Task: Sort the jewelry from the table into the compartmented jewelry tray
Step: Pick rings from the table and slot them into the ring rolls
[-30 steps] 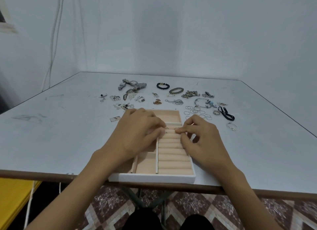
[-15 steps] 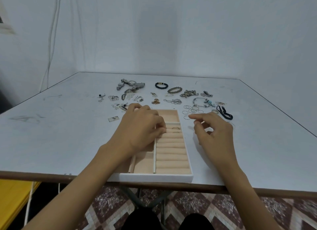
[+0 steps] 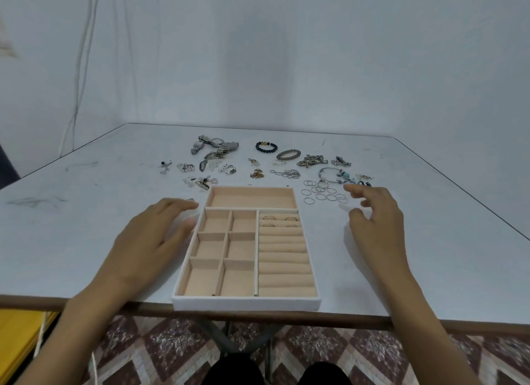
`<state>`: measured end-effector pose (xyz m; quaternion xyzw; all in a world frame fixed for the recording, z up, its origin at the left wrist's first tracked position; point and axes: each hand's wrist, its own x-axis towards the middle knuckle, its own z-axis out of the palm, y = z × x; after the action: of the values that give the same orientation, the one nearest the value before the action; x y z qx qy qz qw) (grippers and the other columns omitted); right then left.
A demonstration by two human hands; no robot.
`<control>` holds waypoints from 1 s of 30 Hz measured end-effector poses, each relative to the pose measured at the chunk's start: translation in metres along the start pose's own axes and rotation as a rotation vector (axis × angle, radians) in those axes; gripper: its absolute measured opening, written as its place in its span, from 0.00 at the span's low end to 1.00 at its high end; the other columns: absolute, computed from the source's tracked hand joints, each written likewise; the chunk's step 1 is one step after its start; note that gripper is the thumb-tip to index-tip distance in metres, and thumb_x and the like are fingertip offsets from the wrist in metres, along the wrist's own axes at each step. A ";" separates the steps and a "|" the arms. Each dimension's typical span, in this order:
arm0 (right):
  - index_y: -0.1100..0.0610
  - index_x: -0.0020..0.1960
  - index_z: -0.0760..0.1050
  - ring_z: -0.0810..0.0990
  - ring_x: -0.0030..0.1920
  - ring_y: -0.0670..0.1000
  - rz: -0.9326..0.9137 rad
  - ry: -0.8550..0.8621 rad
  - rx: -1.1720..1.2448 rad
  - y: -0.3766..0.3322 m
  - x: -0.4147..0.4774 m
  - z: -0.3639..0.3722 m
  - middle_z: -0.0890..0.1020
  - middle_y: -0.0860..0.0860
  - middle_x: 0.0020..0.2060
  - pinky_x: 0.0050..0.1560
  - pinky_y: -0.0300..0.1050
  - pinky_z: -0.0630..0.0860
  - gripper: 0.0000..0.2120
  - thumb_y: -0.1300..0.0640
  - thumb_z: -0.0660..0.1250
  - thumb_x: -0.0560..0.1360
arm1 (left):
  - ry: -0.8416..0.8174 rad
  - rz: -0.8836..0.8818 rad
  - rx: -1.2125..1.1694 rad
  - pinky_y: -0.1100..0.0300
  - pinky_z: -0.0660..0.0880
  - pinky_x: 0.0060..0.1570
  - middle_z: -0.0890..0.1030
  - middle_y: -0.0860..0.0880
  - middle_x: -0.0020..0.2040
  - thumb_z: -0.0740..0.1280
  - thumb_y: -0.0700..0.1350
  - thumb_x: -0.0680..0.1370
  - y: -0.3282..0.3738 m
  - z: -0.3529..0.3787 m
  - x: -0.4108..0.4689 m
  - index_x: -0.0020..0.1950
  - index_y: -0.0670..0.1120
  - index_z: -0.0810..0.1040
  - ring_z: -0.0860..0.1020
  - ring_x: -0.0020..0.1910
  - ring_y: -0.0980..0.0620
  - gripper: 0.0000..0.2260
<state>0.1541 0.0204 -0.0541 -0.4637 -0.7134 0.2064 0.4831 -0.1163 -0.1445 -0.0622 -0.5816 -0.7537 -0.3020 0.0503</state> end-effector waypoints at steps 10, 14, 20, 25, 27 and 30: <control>0.49 0.54 0.81 0.72 0.58 0.53 -0.111 -0.429 -0.436 -0.003 0.056 0.031 0.76 0.51 0.52 0.53 0.47 0.69 0.10 0.50 0.69 0.73 | -0.186 -0.056 0.151 0.56 0.49 0.74 0.59 0.58 0.76 0.36 0.67 0.70 -0.017 0.009 -0.008 0.75 0.56 0.62 0.55 0.75 0.60 0.38; 0.54 0.46 0.82 0.75 0.46 0.48 -0.075 -0.482 -0.456 -0.012 0.070 0.038 0.77 0.45 0.40 0.39 0.42 0.67 0.10 0.49 0.74 0.69 | -0.167 -0.048 0.127 0.56 0.50 0.74 0.59 0.61 0.74 0.37 0.68 0.70 -0.020 0.009 -0.008 0.74 0.57 0.63 0.56 0.73 0.63 0.36; 0.60 0.45 0.82 0.80 0.43 0.50 -0.013 -0.658 -0.424 -0.017 0.086 0.038 0.81 0.48 0.37 0.46 0.44 0.75 0.10 0.54 0.75 0.69 | -0.154 -0.047 0.058 0.49 0.60 0.72 0.64 0.63 0.70 0.40 0.73 0.71 -0.025 0.007 -0.007 0.67 0.64 0.66 0.65 0.70 0.59 0.32; 0.68 0.43 0.76 0.76 0.39 0.52 -0.047 -0.759 -0.483 -0.008 0.089 0.038 0.82 0.61 0.40 0.42 0.46 0.73 0.19 0.49 0.69 0.75 | -0.083 -0.077 -0.048 0.52 0.66 0.63 0.71 0.64 0.65 0.48 0.72 0.69 -0.011 -0.001 -0.003 0.56 0.77 0.65 0.69 0.62 0.59 0.17; 0.60 0.33 0.68 0.73 0.34 0.52 -0.061 -0.775 -0.526 -0.006 0.088 0.039 0.75 0.54 0.31 0.39 0.45 0.70 0.20 0.47 0.68 0.76 | -0.054 -0.082 -0.068 0.52 0.68 0.60 0.71 0.67 0.61 0.50 0.73 0.69 -0.008 -0.001 -0.003 0.57 0.78 0.64 0.70 0.60 0.60 0.18; 0.54 0.29 0.59 0.65 0.27 0.50 -0.057 -0.775 -0.532 -0.005 0.086 0.039 0.66 0.49 0.25 0.33 0.44 0.63 0.24 0.48 0.66 0.77 | 0.030 -0.120 -0.118 0.50 0.71 0.57 0.74 0.67 0.59 0.54 0.69 0.70 -0.002 0.001 0.007 0.58 0.69 0.70 0.73 0.60 0.56 0.18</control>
<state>0.1085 0.0978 -0.0248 -0.4403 -0.8819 0.1607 0.0509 -0.1199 -0.1385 -0.0606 -0.5328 -0.7671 -0.3571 0.0093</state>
